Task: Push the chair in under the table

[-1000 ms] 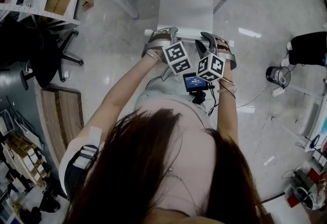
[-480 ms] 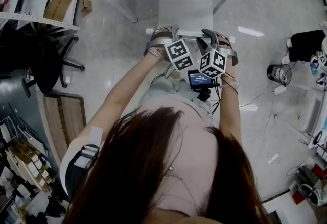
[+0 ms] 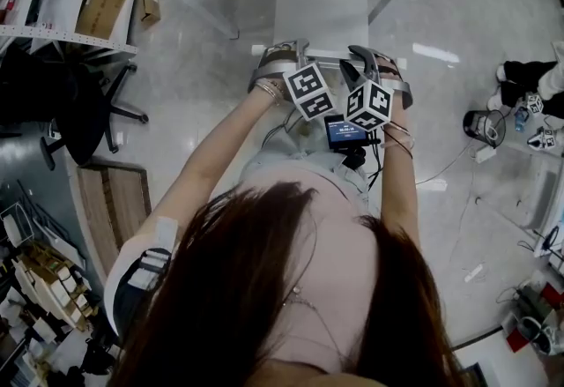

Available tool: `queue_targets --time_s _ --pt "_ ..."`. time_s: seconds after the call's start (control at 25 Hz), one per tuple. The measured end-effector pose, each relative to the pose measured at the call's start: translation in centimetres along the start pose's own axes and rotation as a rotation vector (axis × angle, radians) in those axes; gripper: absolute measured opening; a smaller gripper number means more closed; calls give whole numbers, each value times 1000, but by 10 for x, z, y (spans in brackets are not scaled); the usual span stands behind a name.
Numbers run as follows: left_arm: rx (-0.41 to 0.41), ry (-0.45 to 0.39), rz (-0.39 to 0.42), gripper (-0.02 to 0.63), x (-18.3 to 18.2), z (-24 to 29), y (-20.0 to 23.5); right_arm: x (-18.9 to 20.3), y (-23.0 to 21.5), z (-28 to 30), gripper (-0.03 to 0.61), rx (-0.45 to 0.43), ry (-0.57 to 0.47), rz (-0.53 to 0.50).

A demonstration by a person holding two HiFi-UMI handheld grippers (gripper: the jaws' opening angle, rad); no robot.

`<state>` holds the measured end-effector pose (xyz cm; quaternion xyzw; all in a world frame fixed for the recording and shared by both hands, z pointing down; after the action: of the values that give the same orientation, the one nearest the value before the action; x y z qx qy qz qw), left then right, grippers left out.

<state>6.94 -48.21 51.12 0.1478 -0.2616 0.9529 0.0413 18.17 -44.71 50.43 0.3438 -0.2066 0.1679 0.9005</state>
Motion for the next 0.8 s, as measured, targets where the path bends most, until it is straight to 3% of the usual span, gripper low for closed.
queue_targets --time_s 0.8 --pt "-12 -8 8 189 -10 27 30 7 -31 27 170 13 -11 -3"
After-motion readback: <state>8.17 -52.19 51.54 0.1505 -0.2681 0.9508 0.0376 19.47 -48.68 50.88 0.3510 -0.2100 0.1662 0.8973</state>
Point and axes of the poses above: the fingertips, and each gripper's own axes: z forward along the fingers, y to its left, x out of its underside, the point moved 10 cm from there along -z, backward along the fingers, and after that the axes turned 1 degree about -y, right-handed, at the moved point
